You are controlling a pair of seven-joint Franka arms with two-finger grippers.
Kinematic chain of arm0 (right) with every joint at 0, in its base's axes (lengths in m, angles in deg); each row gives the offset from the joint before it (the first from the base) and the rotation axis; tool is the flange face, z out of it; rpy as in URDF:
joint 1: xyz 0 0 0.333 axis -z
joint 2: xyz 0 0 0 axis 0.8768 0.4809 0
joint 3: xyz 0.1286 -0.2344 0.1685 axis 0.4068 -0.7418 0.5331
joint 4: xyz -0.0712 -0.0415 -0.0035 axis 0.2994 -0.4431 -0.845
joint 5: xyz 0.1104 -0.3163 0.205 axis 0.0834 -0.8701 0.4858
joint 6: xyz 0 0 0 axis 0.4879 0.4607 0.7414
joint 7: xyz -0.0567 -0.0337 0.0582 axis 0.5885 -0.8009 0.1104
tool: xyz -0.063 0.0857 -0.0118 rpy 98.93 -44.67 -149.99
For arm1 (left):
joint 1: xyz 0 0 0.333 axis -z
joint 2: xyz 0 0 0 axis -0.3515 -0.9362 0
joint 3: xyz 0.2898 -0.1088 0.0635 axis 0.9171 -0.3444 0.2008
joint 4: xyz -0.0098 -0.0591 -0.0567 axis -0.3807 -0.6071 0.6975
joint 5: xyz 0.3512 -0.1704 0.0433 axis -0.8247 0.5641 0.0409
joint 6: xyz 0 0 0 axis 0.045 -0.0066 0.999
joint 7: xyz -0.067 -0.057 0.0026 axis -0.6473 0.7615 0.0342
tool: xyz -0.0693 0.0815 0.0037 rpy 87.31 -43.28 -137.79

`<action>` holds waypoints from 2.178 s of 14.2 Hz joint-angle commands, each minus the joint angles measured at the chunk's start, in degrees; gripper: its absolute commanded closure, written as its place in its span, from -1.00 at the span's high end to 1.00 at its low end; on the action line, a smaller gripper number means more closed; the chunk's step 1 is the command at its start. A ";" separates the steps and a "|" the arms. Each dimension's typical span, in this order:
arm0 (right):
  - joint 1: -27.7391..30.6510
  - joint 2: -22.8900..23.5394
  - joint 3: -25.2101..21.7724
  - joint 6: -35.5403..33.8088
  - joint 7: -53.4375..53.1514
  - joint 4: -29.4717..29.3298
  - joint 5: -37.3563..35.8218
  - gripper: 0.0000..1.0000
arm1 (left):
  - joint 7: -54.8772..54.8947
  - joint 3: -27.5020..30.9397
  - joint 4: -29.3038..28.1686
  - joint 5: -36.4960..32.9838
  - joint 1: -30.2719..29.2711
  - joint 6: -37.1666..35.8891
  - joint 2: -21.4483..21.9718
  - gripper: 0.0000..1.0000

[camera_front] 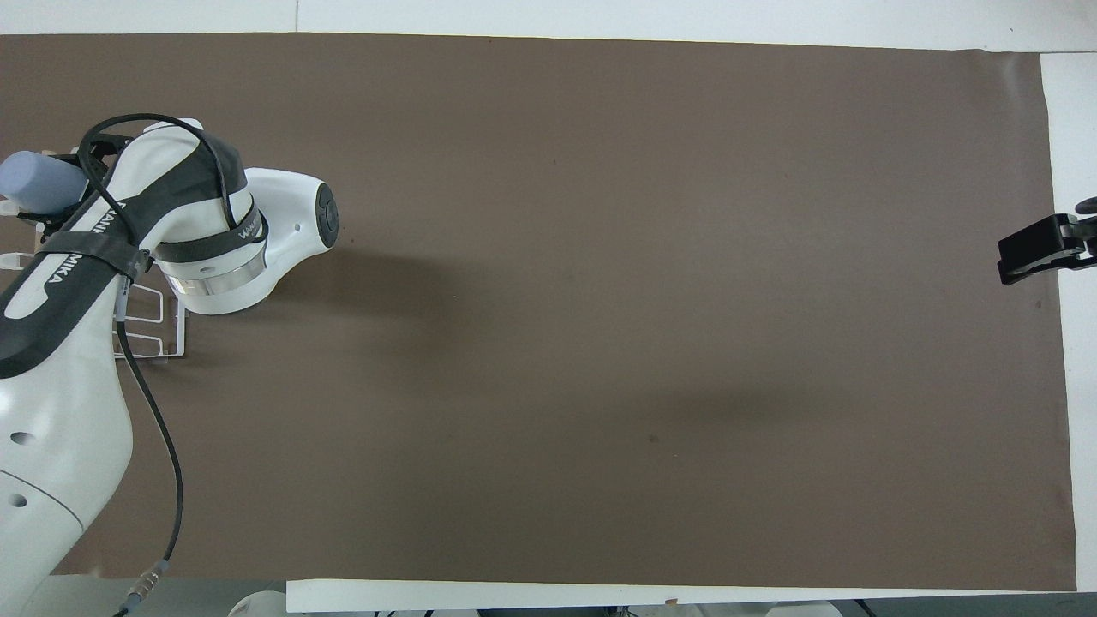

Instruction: Hang cup on cup holder

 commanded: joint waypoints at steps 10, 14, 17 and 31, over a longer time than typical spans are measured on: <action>3.78 -2.31 0.19 -0.32 1.09 2.82 4.09 0.99 | 10.80 0.21 14.34 8.07 -0.07 -1.23 0.38 0.99; 3.69 -2.57 0.28 1.34 1.36 4.22 4.26 0.99 | 32.04 0.73 20.84 19.21 -2.79 -0.35 5.13 0.99; 3.60 -2.31 0.28 4.79 1.53 4.85 4.35 0.99 | 46.47 0.82 24.55 31.68 -7.26 0.87 5.92 0.99; 3.69 -2.83 0.19 4.43 2.06 5.38 5.06 0.99 | 110.93 0.30 22.27 77.24 -16.16 1.06 10.94 0.99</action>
